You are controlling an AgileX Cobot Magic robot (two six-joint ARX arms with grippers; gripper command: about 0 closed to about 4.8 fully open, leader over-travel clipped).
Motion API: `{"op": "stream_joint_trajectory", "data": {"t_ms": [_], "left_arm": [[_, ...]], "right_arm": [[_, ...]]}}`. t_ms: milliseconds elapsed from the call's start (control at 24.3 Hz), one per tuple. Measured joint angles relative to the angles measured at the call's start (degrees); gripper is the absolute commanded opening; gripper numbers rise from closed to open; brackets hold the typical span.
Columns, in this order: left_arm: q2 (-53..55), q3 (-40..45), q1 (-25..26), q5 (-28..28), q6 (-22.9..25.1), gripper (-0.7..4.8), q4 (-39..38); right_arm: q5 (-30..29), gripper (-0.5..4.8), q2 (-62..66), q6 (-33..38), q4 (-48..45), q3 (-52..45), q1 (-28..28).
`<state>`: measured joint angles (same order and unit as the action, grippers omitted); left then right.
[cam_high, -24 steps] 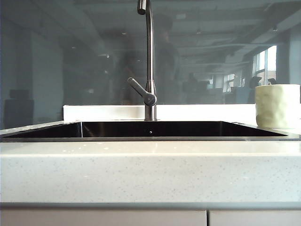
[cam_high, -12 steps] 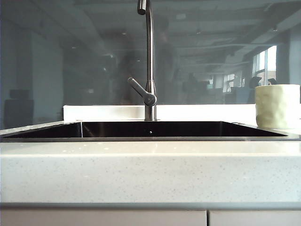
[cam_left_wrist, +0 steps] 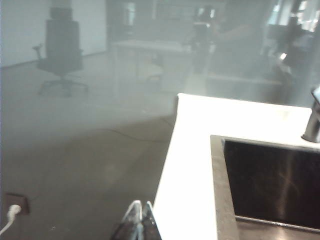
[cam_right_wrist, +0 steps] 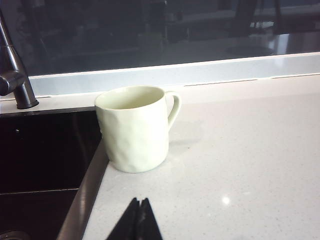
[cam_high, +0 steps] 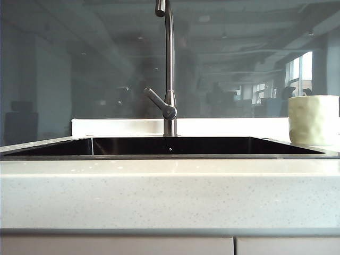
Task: Pick up the mug next to the sink, go to the faucet to get some water, pour the water into the sink, and finally put the mug back to its place.
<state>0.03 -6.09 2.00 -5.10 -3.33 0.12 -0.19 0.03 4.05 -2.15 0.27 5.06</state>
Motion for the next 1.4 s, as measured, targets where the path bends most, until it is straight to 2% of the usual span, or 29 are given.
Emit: {"op": "stream_joint_trajectory", "data": {"t_ms": [41,247,783,1401], "left_arm": [[0.3,2.0,0.0,1.4,0.0,-0.05,2.2],[0.2,4.8,0.0,4.9,1.4,-0.05,3.7],[0.2,5.7,0.0,4.9,3.8,-0.05,4.2],[0.2,5.7,0.0,4.9,3.8,-0.05,4.2]], "right_arm": [[0.0,-0.09,0.0,0.0,0.1,0.0,0.0],[0.0,-0.09,0.0,0.0,0.1,0.0,0.0],[0.0,-0.09,0.0,0.0,0.2,0.0,0.0],[0.0,-0.09,0.0,0.0,0.2,0.0,0.0]]}}
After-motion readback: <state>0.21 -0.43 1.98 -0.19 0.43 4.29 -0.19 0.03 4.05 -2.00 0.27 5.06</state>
